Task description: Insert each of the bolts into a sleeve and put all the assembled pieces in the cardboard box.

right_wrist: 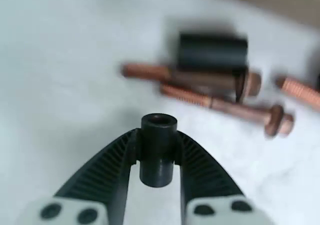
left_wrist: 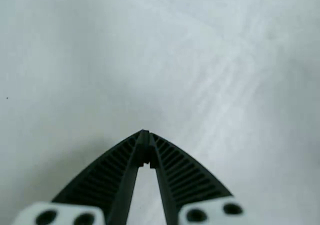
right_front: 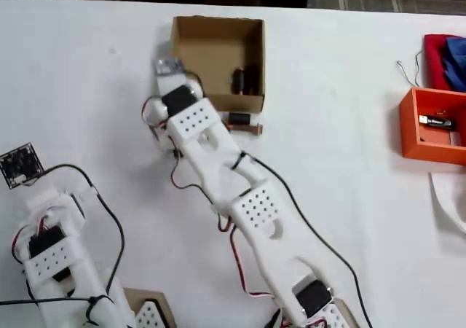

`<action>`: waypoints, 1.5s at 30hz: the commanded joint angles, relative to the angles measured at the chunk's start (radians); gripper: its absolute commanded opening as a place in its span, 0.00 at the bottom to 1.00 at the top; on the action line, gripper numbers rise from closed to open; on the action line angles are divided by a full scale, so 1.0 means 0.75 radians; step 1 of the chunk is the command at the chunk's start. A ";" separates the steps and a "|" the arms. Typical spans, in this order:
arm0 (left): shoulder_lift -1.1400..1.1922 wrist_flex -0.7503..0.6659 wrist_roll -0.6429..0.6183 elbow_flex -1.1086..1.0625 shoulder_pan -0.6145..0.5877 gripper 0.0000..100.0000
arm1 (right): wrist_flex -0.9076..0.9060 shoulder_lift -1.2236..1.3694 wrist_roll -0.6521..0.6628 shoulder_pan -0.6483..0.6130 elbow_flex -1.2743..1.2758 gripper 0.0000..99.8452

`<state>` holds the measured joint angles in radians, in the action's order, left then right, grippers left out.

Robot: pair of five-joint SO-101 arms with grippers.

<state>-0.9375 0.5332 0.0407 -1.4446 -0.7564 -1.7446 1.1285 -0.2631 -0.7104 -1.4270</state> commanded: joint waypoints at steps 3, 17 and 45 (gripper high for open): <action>-0.006 -0.016 0.002 0.003 -0.006 0.03 | -0.036 -0.349 0.129 0.042 -0.162 0.02; 0.055 0.286 0.180 0.377 0.534 0.04 | -0.032 -1.740 0.295 0.480 0.886 0.02; 2.248 1.659 0.837 3.141 1.252 0.14 | 1.091 -2.982 0.374 1.085 3.308 0.02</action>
<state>0.7073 1.7545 0.6590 0.7879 0.1626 -0.9482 -1.0840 0.0115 0.0951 1.0633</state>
